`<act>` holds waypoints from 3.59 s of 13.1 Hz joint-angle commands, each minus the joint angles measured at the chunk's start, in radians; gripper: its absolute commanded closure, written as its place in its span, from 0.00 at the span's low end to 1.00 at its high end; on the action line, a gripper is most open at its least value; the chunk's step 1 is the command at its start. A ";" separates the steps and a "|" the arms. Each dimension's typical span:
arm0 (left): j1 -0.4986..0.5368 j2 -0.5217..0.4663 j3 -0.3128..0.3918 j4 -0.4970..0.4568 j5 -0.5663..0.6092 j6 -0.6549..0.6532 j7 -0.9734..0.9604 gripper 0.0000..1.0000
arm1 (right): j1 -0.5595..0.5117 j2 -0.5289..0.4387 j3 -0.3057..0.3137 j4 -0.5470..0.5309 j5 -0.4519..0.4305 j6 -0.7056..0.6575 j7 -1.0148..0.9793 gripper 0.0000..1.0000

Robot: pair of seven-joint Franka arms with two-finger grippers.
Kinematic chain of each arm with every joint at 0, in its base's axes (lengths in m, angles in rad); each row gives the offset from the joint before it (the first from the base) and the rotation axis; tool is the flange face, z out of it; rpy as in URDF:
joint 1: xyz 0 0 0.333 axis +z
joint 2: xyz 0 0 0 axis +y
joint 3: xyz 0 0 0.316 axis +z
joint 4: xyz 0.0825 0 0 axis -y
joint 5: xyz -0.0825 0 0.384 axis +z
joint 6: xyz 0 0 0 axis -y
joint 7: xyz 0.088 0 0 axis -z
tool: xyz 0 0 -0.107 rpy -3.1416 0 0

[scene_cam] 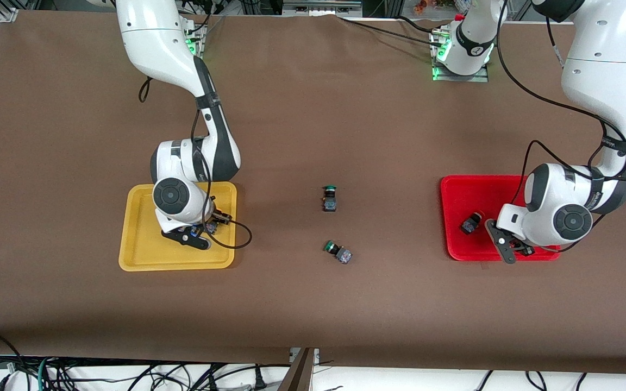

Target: Place red and yellow buttons in trays

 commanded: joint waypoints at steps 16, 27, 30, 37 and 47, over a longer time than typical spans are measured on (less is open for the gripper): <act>-0.003 -0.337 -0.247 0.017 -0.089 -0.508 -0.908 0.00 | -0.034 -0.566 -0.031 -0.008 -0.261 -0.496 -0.196 0.01; 0.045 -0.343 -0.229 0.339 -0.099 -0.698 -0.973 0.00 | -0.700 -0.769 0.528 -0.112 -0.380 -0.538 -0.368 0.01; -0.091 -0.534 0.046 0.120 -0.362 -0.663 -1.109 0.00 | -0.697 -0.766 0.525 -0.101 -0.394 -0.532 -0.374 0.01; -0.168 -0.670 0.047 -0.052 -0.205 -0.626 -1.125 0.00 | -0.692 -0.701 0.522 0.018 -0.400 -0.546 -0.380 0.01; -0.115 -0.637 0.055 0.011 -0.319 -0.680 -1.109 0.00 | -0.676 -0.677 0.526 0.037 -0.450 -0.541 -0.374 0.01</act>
